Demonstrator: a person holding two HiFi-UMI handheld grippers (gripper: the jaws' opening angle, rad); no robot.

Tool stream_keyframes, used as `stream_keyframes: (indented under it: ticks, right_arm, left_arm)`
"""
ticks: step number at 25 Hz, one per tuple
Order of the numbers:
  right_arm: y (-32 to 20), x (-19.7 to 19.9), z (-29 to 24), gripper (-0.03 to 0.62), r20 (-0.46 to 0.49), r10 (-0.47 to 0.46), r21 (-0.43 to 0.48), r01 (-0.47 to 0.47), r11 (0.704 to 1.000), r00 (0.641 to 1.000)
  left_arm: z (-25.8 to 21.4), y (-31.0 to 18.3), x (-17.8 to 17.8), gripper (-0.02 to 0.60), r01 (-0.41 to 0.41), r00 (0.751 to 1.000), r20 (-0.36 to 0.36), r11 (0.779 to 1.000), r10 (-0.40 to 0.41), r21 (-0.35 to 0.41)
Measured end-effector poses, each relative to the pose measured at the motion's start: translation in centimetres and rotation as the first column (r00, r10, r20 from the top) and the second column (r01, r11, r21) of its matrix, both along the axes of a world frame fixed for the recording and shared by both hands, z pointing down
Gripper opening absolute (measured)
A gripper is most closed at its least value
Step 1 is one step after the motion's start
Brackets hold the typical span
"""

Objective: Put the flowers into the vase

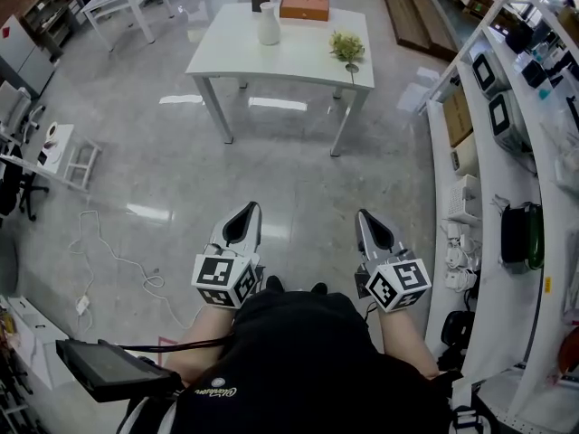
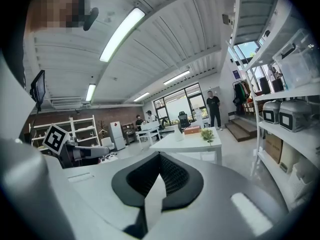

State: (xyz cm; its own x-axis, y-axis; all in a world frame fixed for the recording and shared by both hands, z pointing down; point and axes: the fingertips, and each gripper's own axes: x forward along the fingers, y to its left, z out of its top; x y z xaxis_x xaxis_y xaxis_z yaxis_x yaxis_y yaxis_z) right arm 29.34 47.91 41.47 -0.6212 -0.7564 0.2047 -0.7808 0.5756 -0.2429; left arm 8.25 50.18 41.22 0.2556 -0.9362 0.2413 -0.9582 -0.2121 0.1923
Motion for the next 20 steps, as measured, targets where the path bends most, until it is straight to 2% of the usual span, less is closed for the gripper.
stream_keyframes:
  ticks: [11, 20]
  right_arm:
    - [0.1, -4.7, 1.5, 0.000, -0.022, 0.016, -0.037, -0.016, 0.999, 1.000]
    - [-3.0, -6.5, 2.2, 0.000, -0.035, 0.001, -0.060, -0.003, 0.998, 0.999]
  left_arm:
    - [1.9, -0.3, -4.7, 0.006, -0.021, 0.999, -0.027, 0.999, 0.020, -0.032]
    - [3.3, -3.2, -6.0, 0.006, -0.030, 0.999, -0.044, 0.997, 0.027, -0.064]
